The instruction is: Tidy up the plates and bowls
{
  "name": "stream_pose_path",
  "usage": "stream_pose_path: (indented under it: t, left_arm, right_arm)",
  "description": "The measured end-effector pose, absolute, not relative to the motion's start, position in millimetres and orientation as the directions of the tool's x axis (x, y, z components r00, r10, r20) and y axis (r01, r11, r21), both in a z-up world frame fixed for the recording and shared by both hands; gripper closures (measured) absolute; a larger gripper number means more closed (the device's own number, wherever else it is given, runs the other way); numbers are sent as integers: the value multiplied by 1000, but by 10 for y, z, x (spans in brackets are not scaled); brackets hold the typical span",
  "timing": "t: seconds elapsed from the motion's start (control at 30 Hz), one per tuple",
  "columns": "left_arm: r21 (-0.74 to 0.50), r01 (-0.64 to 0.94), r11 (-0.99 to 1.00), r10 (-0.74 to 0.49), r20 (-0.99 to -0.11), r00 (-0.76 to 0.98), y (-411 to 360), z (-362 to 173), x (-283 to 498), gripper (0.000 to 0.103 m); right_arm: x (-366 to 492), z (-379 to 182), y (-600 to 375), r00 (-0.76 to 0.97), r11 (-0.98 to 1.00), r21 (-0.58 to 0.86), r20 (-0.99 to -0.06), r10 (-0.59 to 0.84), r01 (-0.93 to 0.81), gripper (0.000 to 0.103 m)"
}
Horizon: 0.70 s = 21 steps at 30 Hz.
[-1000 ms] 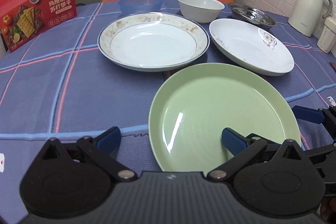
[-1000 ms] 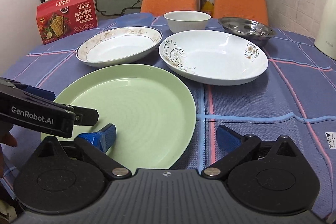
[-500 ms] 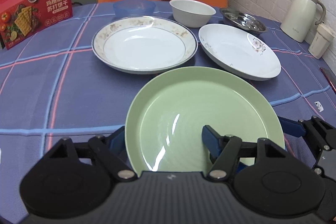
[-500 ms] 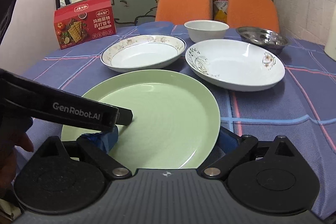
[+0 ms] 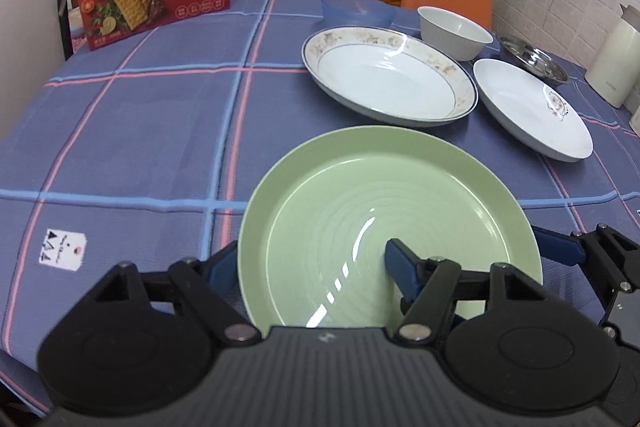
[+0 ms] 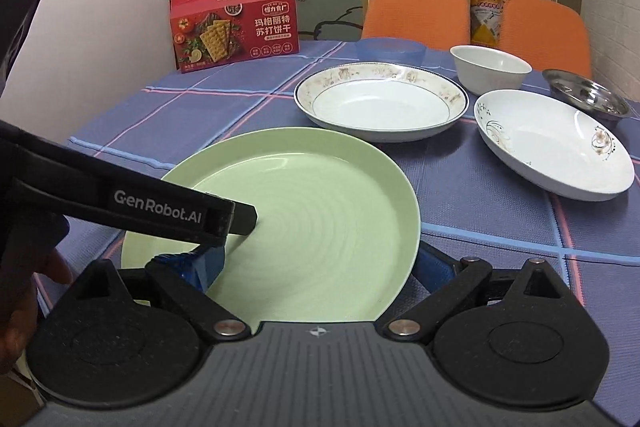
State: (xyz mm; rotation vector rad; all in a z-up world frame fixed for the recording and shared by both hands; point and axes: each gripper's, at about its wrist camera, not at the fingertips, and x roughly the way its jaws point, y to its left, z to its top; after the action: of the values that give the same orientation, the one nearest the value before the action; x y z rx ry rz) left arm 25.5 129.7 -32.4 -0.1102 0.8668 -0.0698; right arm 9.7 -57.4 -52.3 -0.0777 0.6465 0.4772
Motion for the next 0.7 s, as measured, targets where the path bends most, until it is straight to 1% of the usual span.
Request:
stream_pose_path:
  t: [0.23,0.7]
  left_arm:
    - [-103,36,994,-102,-749,654,1202,-342,427,34]
    - [-109,37,993,-105,-738,667,1178,-365,499,32]
  right_arm:
    - [245,-540,-582,690,904,83,-618,377,-419,16]
    - [282,-571,-582,695,905,63,-619,366,-421,15]
